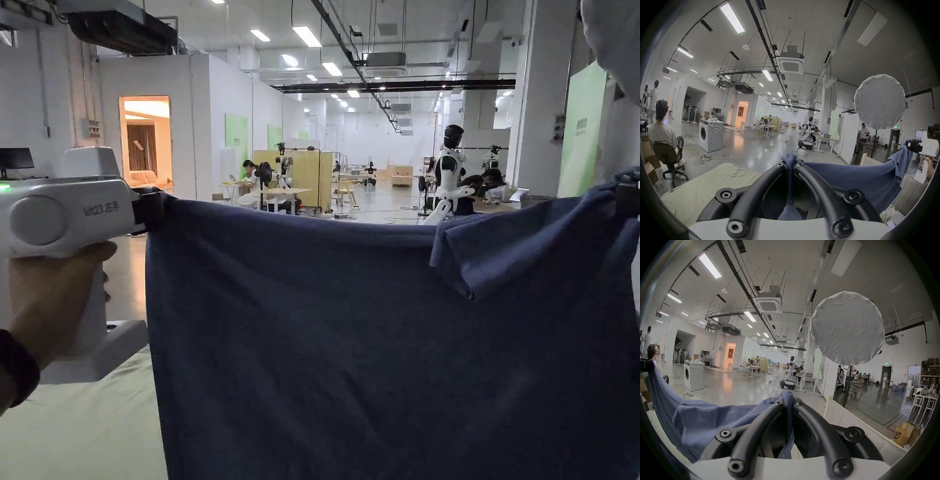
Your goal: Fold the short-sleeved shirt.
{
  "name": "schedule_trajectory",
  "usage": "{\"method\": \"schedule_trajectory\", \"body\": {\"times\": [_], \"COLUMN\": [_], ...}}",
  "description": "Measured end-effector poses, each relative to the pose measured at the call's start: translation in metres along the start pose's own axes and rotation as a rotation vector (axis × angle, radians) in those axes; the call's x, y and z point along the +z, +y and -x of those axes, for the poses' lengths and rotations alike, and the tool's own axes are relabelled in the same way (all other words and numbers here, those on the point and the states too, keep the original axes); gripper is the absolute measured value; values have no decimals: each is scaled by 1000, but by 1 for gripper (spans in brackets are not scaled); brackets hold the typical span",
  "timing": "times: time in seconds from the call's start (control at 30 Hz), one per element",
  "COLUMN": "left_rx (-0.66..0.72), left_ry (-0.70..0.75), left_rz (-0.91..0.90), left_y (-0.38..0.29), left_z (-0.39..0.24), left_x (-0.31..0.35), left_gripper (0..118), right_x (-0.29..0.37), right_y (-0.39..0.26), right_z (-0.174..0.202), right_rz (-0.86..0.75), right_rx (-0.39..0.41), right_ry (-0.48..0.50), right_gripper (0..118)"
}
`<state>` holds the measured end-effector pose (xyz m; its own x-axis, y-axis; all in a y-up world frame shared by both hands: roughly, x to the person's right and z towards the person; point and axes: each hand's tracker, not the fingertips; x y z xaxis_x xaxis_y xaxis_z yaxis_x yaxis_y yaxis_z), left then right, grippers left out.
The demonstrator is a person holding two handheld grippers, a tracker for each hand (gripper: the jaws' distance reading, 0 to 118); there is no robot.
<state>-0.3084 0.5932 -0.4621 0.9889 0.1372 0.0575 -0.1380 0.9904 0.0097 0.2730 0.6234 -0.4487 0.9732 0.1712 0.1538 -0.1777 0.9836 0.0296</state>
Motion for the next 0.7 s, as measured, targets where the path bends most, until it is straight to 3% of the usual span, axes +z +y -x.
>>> {"method": "schedule_trajectory", "body": {"times": [0.13, 0.23, 0.33, 0.53, 0.7], "left_rx": [-78, -71, -128, -71, -113], "left_ry": [28, 14, 105, 100, 83], "left_rz": [18, 18, 52, 59, 91], "left_y": [-6, -14, -23, -34, -48], "left_z": [-6, -5, -15, -20, -22], "left_x": [-27, -53, -79, -114, -128], "left_gripper": [6, 6, 6, 6, 6], "right_x": [15, -27, -59, -116, -107], "right_y": [4, 4, -4, -21, -23], "right_z": [0, 7, 20, 31, 38], "right_rz": [1, 14, 18, 58, 85], "right_rx": [37, 30, 6, 32, 78], "right_ry": [-23, -10, 10, -34, -49], "right_gripper": [6, 6, 6, 6, 6]}}
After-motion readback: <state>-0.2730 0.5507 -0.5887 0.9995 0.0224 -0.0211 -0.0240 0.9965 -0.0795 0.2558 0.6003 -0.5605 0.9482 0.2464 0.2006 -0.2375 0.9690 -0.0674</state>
